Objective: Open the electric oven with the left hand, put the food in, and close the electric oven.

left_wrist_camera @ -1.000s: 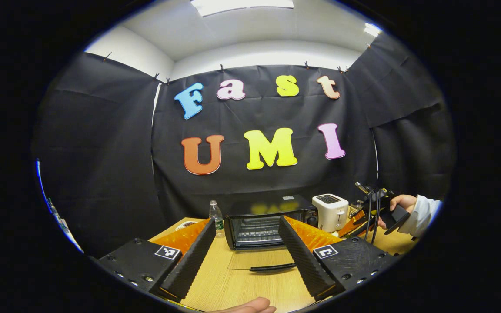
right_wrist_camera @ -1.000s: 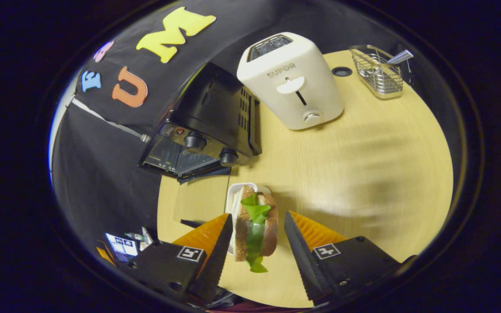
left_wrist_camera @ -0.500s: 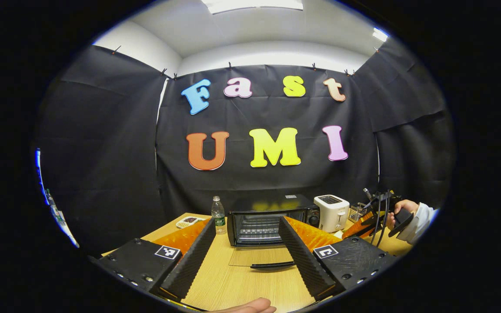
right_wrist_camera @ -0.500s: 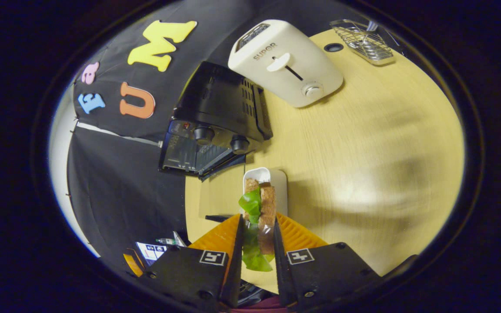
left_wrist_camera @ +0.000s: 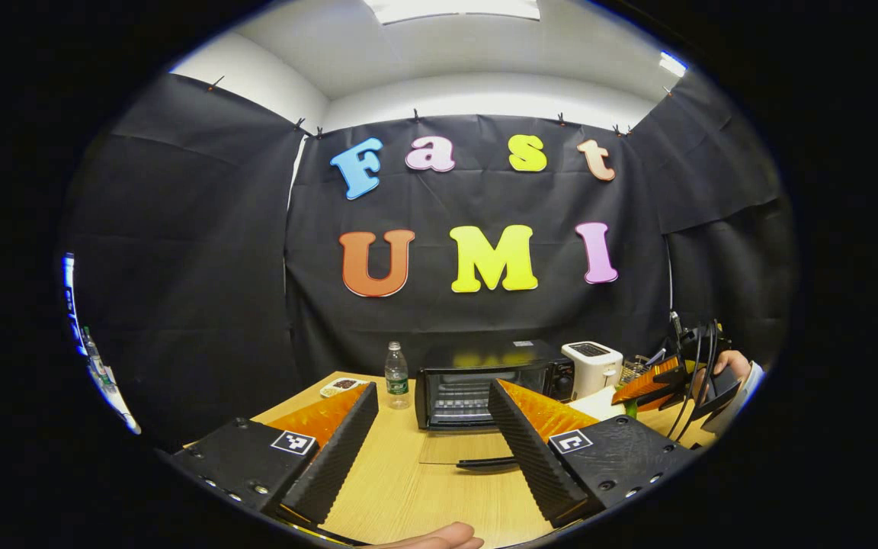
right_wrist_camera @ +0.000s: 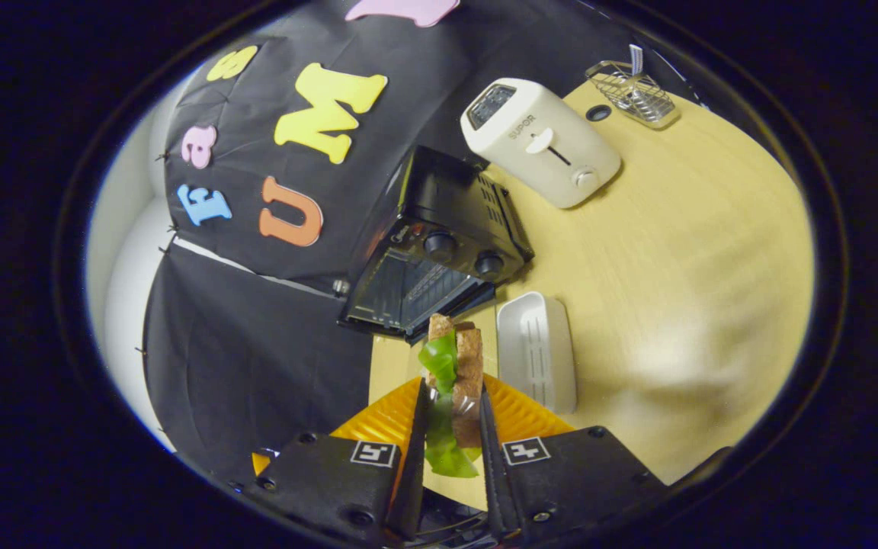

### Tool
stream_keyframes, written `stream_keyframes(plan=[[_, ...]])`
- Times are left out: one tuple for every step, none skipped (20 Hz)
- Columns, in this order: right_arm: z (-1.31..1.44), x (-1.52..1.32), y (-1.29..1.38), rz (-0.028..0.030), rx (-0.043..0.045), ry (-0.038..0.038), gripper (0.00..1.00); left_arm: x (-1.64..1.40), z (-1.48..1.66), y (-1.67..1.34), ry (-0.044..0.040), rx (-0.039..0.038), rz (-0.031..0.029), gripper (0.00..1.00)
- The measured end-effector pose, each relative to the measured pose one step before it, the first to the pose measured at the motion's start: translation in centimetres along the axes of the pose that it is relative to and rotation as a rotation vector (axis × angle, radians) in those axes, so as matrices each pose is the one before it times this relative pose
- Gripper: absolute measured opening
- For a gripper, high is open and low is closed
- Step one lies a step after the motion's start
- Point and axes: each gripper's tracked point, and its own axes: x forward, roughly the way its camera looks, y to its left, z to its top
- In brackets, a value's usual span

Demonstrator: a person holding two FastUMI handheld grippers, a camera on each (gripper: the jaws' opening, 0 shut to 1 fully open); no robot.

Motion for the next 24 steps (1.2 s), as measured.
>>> stream_keyframes(plan=[[-0.561,0.857,0.772,0.02365,0.00786,-0.01203,0.37,-0.065,0.223,0.288,-0.00047,-0.00242,0.00645,0.95],[-0.501,0.951,0.808,0.02739,0.02253,-0.01441,0.37,-0.017,0.126,0.143,0.00126,-0.00305,0.00002,0.95],[-0.633,1.074,0.755,0.02687,0.02909,-0.01094,0.37,-0.044,0.057,-0.017,0.00019,-0.00113,-0.00394,0.95],[-0.619,1.069,0.778,0.02671,0.03217,-0.0116,0.37,-0.077,0.182,0.098,-0.00395,0.0005,-0.00061,0.95],[-0.765,0.987,0.855,0.02706,0.02371,-0.00815,0.37,-0.018,0.192,0.209,-0.0058,0.00164,0.00182,0.95],[-0.71,1.241,0.789,0.02656,0.01704,-0.01024,0.37,-0.112,0.168,0.254,-0.00453,0.00298,0.00008,0.95],[-0.646,1.231,0.797,0.02579,0.01088,-0.0131,0.37,-0.142,0.087,0.314,-0.00483,0.00334,-0.00004,0.95],[-0.386,1.255,0.492,0.0155,0.01472,-0.02217,0.37,0.049,0.052,0.539,-0.00139,0.00012,0.00737,0.95],[-0.239,1.187,0.362,0.00586,0.01332,-0.03416,0.37,0.031,-0.13,0.492,0.00179,-0.00222,0.00641,0.95],[-0.037,1.25,0.157,-0.00053,0.00079,-0.0381,0.37,0.086,-0.159,0.438,0.00179,-0.00341,0.00284,0.95],[-0.04,0.972,0.188,-0.00031,-0.00607,-0.04356,0.37,-0.019,-0.069,0.409,0.00281,-0.00331,0.00314,0.95],[0.155,1.018,0.099,0.00254,0.00098,-0.04562,0.37,-0.005,-0.209,0.609,0.00291,-0.00334,0.00306,0.95],[0.251,1.025,0.046,0.00126,0.01019,-0.04913,0.37,0.084,-0.098,0.396,-0.00017,-0.00281,0.00252,0.95],[0.098,1.086,0.047,-0.00124,0.01171,-0.03598,0.37,0.167,-0.056,0.525,-0.00147,-0.00254,0.00272,0.95],[-0.105,1.064,-0.317,-0.01566,0.01111,-0.02417,0.37,0.193,-0.275,0.65,0.00129,-0.00227,0.0054,0.95],[0.105,1.097,-0.372,-0.01601,0.01471,-0.03022,0.37,0.185,-0.293,0.588,0.00507,-0.00324,0.00829,0.95],[0.242,1.058,-0.114,-0.00387,0.01353,-0.0334,0.37,0.311,-0.57,0.622,0.00847,-0.00627,0.00926,0.95],[0.452,1.182,-0.048,0.00312,0.00897,-0.04356,0.37,0.218,-0.364,0.387,0.00694,-0.00524,0.0037,0.95],[0.417,1.131,-0.17,-0.00546,0.01104,-0.04107,0.37,0.137,-0.274,0.337,0.00756,-0.00523,0.00091,0.95],[0.582,1.185,-0.383,-0.00979,0.03083,-0.04414,0.37,0.277,-0.113,0.19,-0.00558,-0.00102,-0.00697,0.95],[0.449,1.369,-0.15,-0.0032,0.01779,-0.04079,0.37,0.385,-0.073,0.142,-0.00399,0.00178,-0.00589,0.95],[0.385,1.423,-0.249,-0.00287,-0.00416,-0.03338,0.37,0.26,-0.643,0.532,0.01462,-0.00146,0.00748,0.95],[0.192,1.381,-0.251,-0.00306,-0.03811,-0.0209,0.37,0.089,-0.422,0.7,0.00877,-0.00518,0.00892,0.95],[0.408,1.198,-0.329,-0.00792,-0.02503,-0.03353,0.37,0.164,-0.061,0.277,-0.00396,-0.00725,-0.00053,0.95]])
